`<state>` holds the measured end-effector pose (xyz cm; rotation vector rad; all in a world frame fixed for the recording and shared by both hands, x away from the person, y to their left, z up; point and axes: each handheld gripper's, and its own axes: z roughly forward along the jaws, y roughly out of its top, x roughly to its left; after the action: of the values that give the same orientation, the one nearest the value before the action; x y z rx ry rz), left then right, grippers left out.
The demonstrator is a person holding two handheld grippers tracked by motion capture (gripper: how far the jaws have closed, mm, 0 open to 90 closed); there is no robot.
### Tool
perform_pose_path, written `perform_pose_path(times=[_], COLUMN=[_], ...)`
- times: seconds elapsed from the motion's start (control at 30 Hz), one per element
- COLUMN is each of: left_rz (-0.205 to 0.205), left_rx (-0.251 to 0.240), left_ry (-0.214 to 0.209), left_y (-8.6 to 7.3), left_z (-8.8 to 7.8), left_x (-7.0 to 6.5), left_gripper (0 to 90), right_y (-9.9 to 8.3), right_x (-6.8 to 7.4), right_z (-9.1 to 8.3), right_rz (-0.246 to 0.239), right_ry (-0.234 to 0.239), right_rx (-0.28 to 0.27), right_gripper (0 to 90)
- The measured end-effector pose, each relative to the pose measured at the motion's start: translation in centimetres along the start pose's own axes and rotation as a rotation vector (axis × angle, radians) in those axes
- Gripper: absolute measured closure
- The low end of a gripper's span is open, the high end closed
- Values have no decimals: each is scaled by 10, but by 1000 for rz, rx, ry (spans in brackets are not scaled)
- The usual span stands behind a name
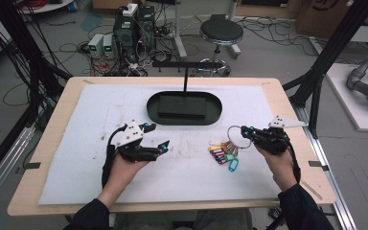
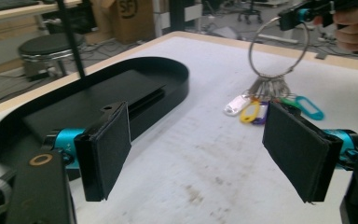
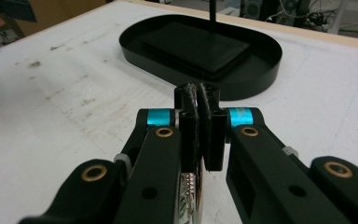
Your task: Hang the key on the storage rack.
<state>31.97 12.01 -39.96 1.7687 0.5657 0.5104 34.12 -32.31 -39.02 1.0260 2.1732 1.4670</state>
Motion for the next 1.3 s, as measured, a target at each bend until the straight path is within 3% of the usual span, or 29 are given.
perform_pose_path(times=[0.03, 0.07, 0.17, 0.37, 0.7, 1.03, 1.3], left_rz=[2, 2, 16, 30, 18, 50, 44], left_rx=[6, 6, 11, 8, -13, -26, -53], left_ry=[-35, -35, -101, -176, -231, -283, -312], left_y=[5, 5, 14, 24, 33, 37, 40], left_z=[7, 7, 22, 45, 70, 84, 90], left_x=[-3, -3, -9, -17, -23, -31, -33], left_gripper=[233, 234, 236, 243, 276, 375, 447], right_y=[2, 2, 6, 13, 22, 30, 34], right_x=[1, 1, 4, 10, 21, 33, 43], right_z=[-1, -1, -1, -3, -3, -2, 0], right_rz=[-8, -8, -25, -53, -86, -117, -138], right_ry=[6, 6, 27, 67, 129, 205, 264], right_rx=[-4, -4, -17, -46, -72, -97, -104], right_gripper=[876, 876, 876, 876, 877, 877, 877])
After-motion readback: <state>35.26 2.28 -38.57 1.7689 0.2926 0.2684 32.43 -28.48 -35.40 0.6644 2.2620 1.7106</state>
